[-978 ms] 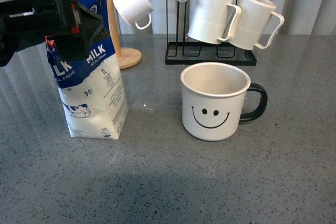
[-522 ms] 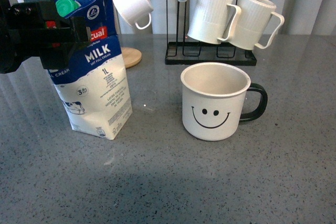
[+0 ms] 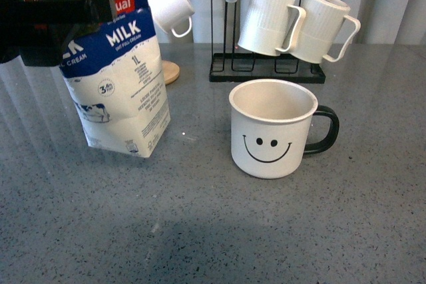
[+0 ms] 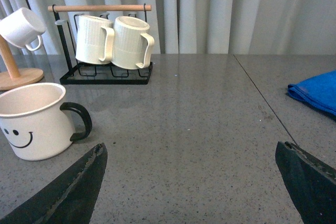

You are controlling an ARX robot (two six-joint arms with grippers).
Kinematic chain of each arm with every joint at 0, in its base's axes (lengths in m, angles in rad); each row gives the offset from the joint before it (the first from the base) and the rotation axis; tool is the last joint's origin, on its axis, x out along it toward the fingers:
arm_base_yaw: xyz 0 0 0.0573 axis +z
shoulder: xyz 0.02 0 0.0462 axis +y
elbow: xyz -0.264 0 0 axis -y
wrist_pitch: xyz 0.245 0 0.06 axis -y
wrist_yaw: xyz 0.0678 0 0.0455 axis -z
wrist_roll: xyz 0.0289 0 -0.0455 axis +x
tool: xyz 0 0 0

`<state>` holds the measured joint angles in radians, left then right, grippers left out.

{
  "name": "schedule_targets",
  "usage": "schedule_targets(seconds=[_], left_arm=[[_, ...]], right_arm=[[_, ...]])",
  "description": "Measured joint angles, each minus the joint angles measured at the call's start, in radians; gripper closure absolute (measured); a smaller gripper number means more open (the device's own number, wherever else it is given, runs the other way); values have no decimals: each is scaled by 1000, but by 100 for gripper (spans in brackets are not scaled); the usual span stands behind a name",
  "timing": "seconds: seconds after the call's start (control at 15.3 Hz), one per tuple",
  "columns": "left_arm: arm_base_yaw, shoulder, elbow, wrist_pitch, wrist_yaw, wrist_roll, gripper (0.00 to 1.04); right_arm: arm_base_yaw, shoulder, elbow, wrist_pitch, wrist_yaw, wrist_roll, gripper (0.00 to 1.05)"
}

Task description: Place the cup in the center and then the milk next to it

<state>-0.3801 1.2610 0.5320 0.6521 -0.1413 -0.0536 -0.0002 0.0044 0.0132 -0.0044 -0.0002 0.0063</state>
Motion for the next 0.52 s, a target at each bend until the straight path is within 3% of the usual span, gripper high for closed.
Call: schedule_targets(seconds=[0.2,0.52], left_arm=[[-106,36,2,31,-121,-98,102],[-173,154,49,99,-193,-158,102]], right_arm=[[0,0,0,0,0,0,7],[0,0,0,0,0,0,7]])
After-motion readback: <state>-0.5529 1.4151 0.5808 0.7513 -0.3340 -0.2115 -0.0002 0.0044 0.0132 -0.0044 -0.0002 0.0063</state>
